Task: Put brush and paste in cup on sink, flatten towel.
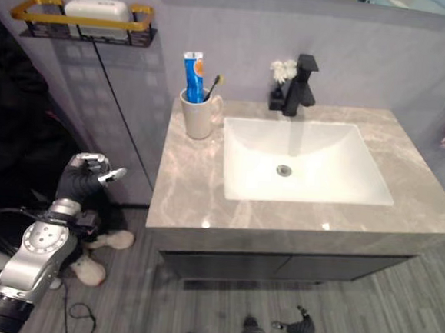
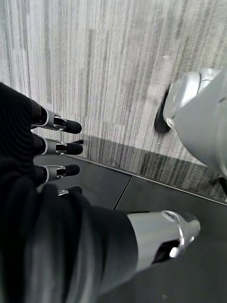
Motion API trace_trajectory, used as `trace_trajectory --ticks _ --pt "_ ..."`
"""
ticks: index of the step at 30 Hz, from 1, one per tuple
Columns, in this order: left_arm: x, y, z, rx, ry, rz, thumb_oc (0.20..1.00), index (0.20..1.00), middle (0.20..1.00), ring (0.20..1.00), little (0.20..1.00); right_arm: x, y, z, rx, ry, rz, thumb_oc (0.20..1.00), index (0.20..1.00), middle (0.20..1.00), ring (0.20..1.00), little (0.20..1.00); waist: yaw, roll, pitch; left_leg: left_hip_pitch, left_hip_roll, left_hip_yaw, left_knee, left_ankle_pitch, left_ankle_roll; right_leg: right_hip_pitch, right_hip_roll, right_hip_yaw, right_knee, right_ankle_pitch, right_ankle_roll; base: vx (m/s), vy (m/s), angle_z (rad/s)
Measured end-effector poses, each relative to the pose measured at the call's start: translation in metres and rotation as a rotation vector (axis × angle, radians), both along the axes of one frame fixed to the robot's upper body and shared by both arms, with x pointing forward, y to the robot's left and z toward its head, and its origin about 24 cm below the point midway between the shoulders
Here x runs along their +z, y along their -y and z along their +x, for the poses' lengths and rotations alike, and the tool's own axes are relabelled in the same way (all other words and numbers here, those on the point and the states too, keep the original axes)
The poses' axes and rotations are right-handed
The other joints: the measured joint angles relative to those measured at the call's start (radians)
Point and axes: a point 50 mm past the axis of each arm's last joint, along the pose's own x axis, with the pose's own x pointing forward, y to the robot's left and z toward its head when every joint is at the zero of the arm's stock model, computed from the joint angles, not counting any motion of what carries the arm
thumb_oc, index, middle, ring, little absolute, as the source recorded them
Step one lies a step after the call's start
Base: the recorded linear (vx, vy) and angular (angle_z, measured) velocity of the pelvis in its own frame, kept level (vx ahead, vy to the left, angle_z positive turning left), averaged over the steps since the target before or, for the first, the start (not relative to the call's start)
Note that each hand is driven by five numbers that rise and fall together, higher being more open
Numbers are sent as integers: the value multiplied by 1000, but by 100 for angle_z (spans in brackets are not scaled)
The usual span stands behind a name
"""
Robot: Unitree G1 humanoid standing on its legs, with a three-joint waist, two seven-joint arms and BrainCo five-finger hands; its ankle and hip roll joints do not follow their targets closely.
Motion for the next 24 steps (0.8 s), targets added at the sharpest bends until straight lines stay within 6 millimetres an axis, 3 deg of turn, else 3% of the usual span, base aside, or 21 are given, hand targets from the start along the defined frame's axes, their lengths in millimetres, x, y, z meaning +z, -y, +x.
trace_trajectory --ticks 2,4,6,7,8,10,11,13,17,20,24 --pt "-8 -3 -6 9 -31 -2 200 200 200 200 200 0 5 -6 -15 -7 -10 1000 1000 1000 1000 1000 -14 -12 12 36 1 -18 1 -21 -17 -11 -30 -3 -41 78 -1 166 -120 33" --pt "-20 -3 -12 20 -72 -18 200 200 200 200 200 -4 7 -13 -25 -35 -14 1000 1000 1000 1000 1000 -13 -23 12 74 4 -41 -1 -50 -41 -5 -37 -2 -20 81 2 180 -129 31" --pt "-26 -1 -14 22 -91 -34 200 200 200 200 200 -6 7 -20 -32 -57 -15 1000 1000 1000 1000 1000 -14 -56 -5 102 7 -77 0 -73 -72 32 -32 -3 13 73 0 158 -140 59" --pt "-28 0 -14 15 -94 -43 200 200 200 200 200 -9 8 -29 -37 -81 -14 1000 1000 1000 1000 1000 -16 -75 -16 117 11 -105 0 -89 -96 78 -24 -3 16 77 -33 216 -177 80" --pt "-32 5 -15 13 -98 -76 200 200 200 200 200 -9 16 -33 -43 -100 -34 1000 1000 1000 1000 1000 -18 -46 -9 129 49 -116 9 -102 -119 94 15 -16 34 87 -58 154 -130 63" --pt "-34 7 -16 0 -102 -86 200 200 200 200 200 -6 25 -23 -45 -94 -63 1000 1000 1000 1000 1000 -10 0 -11 121 115 -75 34 -104 -130 103 69 -60 52 70 -99 202 -169 35" --pt "-31 9 -15 -10 -93 -99 200 200 200 200 200 -12 31 -36 -64 -173 -68 1000 1000 1000 1000 1000 -15 14 -11 133 156 -59 31 -83 -158 130 101 -98 54 53 -128 218 -189 49" --pt "-30 7 -15 -16 -96 -114 200 200 200 200 200 -17 41 -62 -134 -253 -83 1000 1000 1000 1000 1000 -22 20 -14 162 198 -44 30 -68 -183 179 135 -132 46 26 -150 160 -141 35" --pt "-30 6 -15 -21 -98 -155 200 200 200 200 200 -17 51 -70 -201 -282 -93 1000 1000 1000 1000 1000 -28 41 -20 169 207 -33 15 -65 -189 179 143 -136 43 17 -146 60 -53 2" --pt "-27 7 -15 -36 -87 -191 200 200 200 200 200 -18 56 -81 -257 -317 -95 1000 1000 1000 1000 1000 -35 79 -43 155 206 -31 -21 -78 -205 151 142 -136 35 19 -136 10 -5 1" --pt "-20 8 -15 -52 -61 -224 200 200 200 200 200 -24 49 -97 -306 -373 -67 1000 1000 1000 1000 1000 -37 91 -54 134 181 -28 -22 -94 -199 129 121 -123 10 52 -121 25 -5 -4"
